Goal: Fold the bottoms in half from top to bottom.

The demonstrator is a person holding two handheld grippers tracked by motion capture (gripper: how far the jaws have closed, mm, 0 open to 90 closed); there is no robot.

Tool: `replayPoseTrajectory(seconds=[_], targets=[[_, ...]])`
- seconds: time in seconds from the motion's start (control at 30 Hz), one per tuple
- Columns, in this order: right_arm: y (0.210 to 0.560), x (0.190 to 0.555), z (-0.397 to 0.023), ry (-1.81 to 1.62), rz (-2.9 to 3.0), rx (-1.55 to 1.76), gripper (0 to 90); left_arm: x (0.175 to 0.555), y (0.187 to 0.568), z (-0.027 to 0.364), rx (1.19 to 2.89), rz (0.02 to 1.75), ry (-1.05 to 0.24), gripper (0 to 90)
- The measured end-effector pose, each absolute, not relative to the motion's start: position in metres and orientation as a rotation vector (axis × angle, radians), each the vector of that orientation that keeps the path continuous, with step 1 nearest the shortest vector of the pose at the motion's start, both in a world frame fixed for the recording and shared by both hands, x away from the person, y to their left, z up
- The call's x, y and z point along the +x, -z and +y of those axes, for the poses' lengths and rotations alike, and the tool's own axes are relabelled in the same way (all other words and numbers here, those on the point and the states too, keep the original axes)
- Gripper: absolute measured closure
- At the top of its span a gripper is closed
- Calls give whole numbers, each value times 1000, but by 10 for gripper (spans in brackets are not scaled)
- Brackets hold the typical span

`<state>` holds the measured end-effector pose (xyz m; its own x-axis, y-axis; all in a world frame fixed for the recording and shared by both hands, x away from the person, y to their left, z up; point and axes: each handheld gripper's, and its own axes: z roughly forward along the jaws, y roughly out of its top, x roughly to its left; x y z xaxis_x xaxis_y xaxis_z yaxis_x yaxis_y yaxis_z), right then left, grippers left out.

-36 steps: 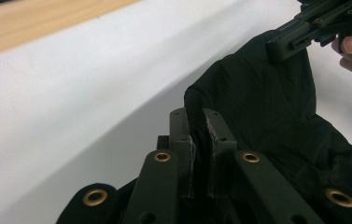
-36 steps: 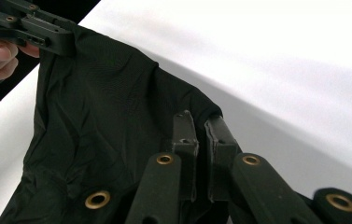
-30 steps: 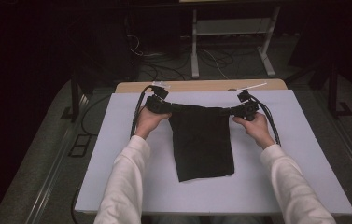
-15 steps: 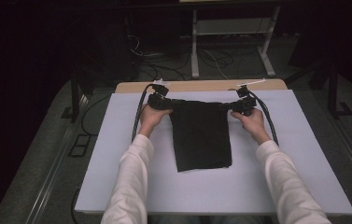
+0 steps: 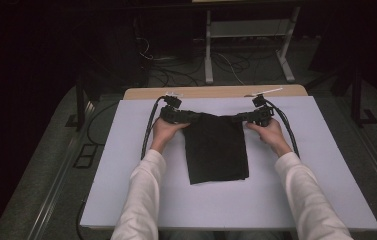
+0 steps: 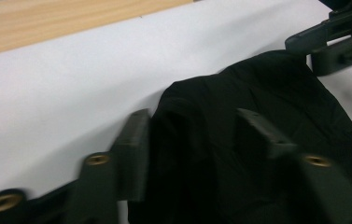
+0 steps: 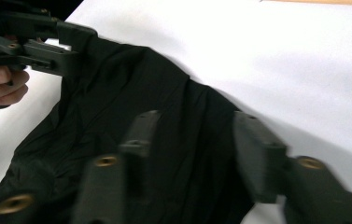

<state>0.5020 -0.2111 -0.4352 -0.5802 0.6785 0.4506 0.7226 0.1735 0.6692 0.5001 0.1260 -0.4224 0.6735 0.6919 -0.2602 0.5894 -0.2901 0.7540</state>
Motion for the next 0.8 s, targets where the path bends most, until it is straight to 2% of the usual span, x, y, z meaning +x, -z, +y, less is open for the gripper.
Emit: replayPoseTrajectory(seconds=[0.2,0.27,0.33,0.37,0.8], targets=[[430,494,-214,1398,-2396,-1442,141,490,419,137,1977,1003,-127,156],[428,490,-216,1397,-2392,-1443,121,487,418,140,1976,1024,-122,92],[427,486,-217,1384,-2409,-1440,40,485,417,144,1978,1041,-115,10],[427,484,-218,1375,-2423,-1440,12,482,416,146,1980,1040,-113,0],[416,447,-239,1438,-2457,-1444,0,451,407,150,1954,987,-139,0]])
